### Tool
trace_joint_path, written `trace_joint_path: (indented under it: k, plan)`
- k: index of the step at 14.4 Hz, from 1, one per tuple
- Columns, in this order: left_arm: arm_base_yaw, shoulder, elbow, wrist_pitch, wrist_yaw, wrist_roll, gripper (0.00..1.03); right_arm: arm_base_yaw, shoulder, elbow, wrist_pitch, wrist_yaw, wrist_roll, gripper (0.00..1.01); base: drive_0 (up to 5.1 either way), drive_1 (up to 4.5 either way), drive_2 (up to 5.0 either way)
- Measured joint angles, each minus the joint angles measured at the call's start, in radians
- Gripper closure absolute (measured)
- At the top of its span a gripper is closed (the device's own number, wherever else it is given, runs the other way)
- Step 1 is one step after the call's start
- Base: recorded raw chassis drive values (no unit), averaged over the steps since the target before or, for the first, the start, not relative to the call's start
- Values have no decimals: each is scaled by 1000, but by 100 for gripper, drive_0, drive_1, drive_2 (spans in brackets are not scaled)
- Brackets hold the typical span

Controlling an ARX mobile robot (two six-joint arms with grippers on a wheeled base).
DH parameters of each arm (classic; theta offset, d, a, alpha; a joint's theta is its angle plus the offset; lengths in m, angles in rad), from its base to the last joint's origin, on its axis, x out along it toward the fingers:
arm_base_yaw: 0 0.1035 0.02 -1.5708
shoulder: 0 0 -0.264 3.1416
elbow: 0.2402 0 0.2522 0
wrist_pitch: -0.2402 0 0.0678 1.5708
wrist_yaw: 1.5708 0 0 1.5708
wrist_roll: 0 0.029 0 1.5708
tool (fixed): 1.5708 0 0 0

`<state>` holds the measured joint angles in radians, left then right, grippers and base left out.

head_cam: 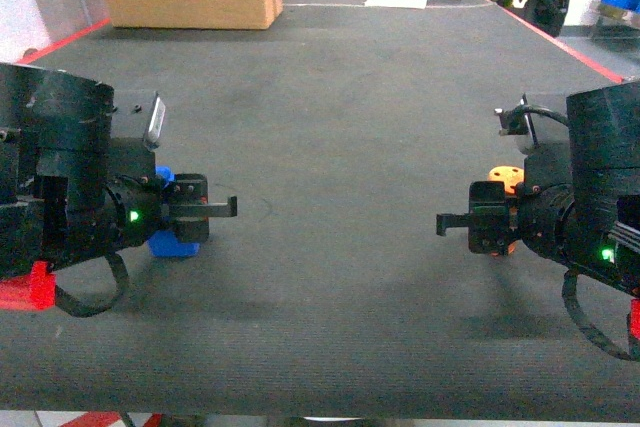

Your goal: Sort blue parts and orange caps into right shelf containers

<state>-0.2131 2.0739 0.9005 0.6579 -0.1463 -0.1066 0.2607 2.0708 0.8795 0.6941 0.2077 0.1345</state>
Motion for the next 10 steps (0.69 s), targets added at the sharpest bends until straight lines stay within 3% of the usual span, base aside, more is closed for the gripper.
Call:
trace_joint_path:
  k: [2,3,5,7,10]
  plan:
    - [-7,-105,-106,90,-47,-13,59,17,-102,-87,115,37,4,58,0,0,0]
    - [-26,-243,-187,183,-100,-6,59,50,-233,-168,225,87,-16,58,0,0,0]
    - [-82,-491,-317,283,-158,22,59,120,-469,-296,313,165,-55,58,0,0,0]
    - [-98,-757,-504,251,-262,67,59,187,-778,-463,231,271,-108,58,0,0,0]
    - [-115,-1099,-613,144,-361,140,59,245,-1165,-520,96,359,-198,58,0,0,0]
